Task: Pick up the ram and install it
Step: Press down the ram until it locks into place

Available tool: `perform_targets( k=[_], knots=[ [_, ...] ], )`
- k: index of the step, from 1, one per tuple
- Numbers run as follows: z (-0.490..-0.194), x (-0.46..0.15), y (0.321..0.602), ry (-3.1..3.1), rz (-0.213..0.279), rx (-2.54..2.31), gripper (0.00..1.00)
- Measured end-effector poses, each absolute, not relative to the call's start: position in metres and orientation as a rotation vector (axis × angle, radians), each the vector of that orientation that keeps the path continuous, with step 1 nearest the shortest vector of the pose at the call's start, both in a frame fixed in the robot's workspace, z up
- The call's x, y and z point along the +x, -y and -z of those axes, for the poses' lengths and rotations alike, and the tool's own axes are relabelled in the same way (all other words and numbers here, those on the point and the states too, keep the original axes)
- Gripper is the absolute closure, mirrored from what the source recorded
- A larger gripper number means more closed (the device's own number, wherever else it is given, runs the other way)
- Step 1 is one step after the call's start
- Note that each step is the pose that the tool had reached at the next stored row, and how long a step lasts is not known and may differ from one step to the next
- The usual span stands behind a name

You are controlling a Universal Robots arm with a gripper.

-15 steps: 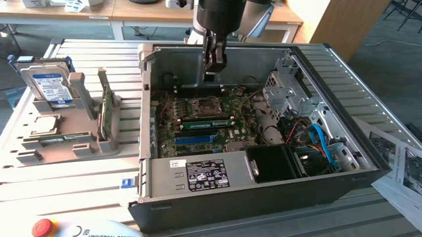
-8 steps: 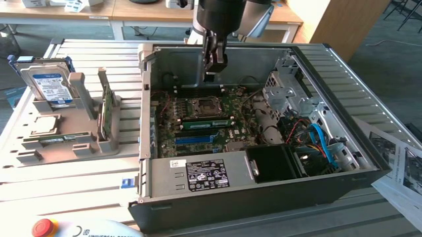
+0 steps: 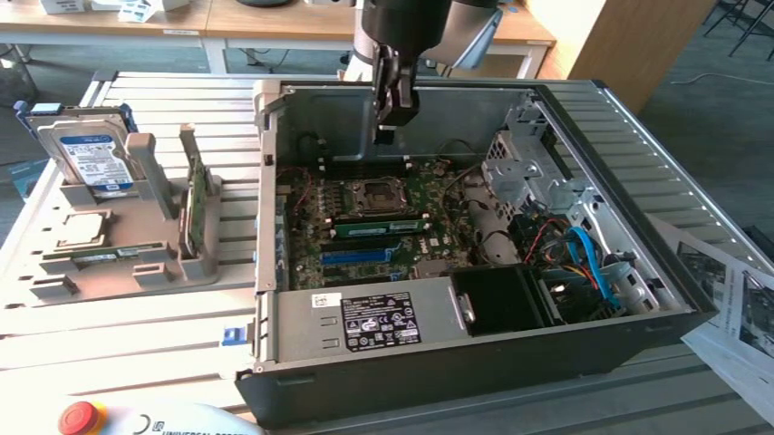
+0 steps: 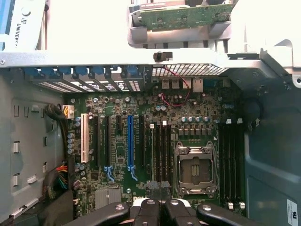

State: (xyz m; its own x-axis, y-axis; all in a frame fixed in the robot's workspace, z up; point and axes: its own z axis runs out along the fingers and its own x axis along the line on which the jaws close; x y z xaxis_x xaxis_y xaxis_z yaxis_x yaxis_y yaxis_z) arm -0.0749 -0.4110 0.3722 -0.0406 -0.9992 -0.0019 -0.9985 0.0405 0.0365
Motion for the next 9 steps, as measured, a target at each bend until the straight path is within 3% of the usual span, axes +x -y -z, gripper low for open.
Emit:
perform_targets(
  k=[9],
  knots=[
    [-0.3731, -0.0749, 0.411, 2.249, 0.043, 2.159, 0.89]
  ],
)
